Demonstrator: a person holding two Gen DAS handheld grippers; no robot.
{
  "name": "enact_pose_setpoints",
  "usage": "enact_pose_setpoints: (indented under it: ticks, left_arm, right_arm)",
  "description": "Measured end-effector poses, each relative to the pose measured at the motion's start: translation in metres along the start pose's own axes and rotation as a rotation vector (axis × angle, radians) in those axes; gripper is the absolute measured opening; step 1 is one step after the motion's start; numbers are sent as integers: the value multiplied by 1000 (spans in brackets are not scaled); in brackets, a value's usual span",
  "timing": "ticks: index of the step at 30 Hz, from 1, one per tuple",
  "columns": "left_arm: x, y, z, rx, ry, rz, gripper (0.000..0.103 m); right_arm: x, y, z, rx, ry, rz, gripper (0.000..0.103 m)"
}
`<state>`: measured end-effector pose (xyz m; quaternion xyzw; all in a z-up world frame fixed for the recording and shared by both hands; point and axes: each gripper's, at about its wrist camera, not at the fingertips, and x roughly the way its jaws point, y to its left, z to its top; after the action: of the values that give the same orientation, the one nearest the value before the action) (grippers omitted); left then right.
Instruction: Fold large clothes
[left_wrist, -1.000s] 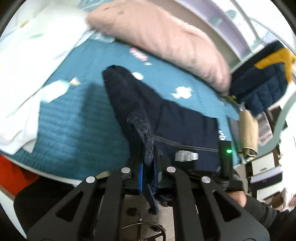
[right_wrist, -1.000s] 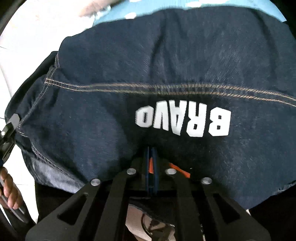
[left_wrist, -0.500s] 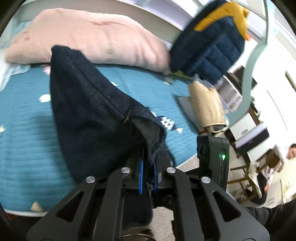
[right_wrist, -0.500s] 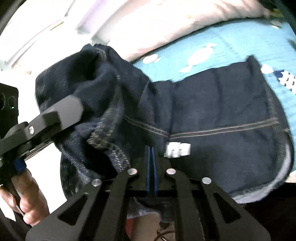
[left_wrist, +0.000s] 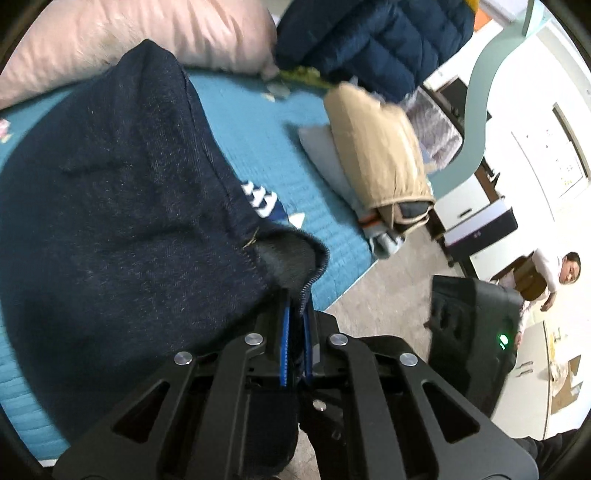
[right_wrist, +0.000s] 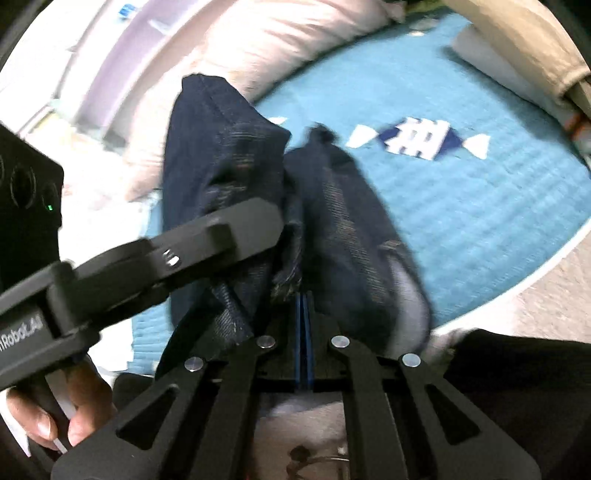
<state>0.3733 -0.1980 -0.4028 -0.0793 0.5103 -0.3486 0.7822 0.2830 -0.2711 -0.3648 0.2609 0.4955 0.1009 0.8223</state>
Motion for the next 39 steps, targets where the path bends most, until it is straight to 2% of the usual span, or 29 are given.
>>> enact_pose_setpoints:
  ticks: [1,4,6,10,11,12,14,16,17,19,22,24,26,27,29,30,31,34,36,39]
  left_arm:
    - [12,2,0,-11,28,-1,5]
    - [45,12,-2,-50,99,22,5]
    - [60,23,-4,-92,132,31,5]
    - [41,29,-2,-144,76,-40,6]
    - [31,28,-2,-140,54,-57,9]
    - [18,26,0,-132,25,-87,15]
    - [2,23,4,-137,-8,-125,57]
    - [-13,24,7,-156,-42,-178,59]
    - [-21,24,7,-154,-55,-169,59]
    - [-37,28,6,-149,-100,-126,60]
    - [-55,44,0,-140,-123,20,61]
    - [-65,57,-6,-134,-138,93,61]
    - [-74,74,-13,-147,-137,179,61]
    - [-78,82,-16,-157,-142,211,61]
    - [-82,96,-21,-173,-141,262,61]
    - [-84,103,-24,-183,-140,285,61]
    - [-85,108,-26,-188,-136,291,61]
    - [-89,117,-30,-204,-139,343,61]
    - [-89,118,-30,-193,-135,365,62]
    - [-79,118,-29,-165,-116,386,65]
  right_arm:
    - [0,-8,-2,10,5,-39,4]
    - [0,-15,-4,36,17,-79,4]
    - [-3,-25,-4,60,22,-74,4]
    - [-8,-39,-1,119,8,-19,8]
    - [-6,-40,1,144,9,13,10]
    - [-7,-41,1,167,12,50,17]
    - [-11,-39,2,172,6,97,28]
    - [-16,-34,3,160,-5,110,42]
    - [-17,-32,3,155,-3,115,42]
    - [-14,-29,5,156,3,104,43]
    - [4,-24,10,133,39,31,45]
    - [19,-23,13,126,63,17,45]
    - [29,-22,16,112,61,-58,46]
    - [30,-23,18,124,55,-37,46]
    - [34,-23,22,143,51,28,34]
    - [35,-20,24,131,46,33,13]
    - [35,-16,27,103,44,41,5]
    - [22,-12,26,54,-8,-16,2]
    - [7,-20,25,67,-45,-66,2]
    - [-5,-36,20,88,-34,-115,2]
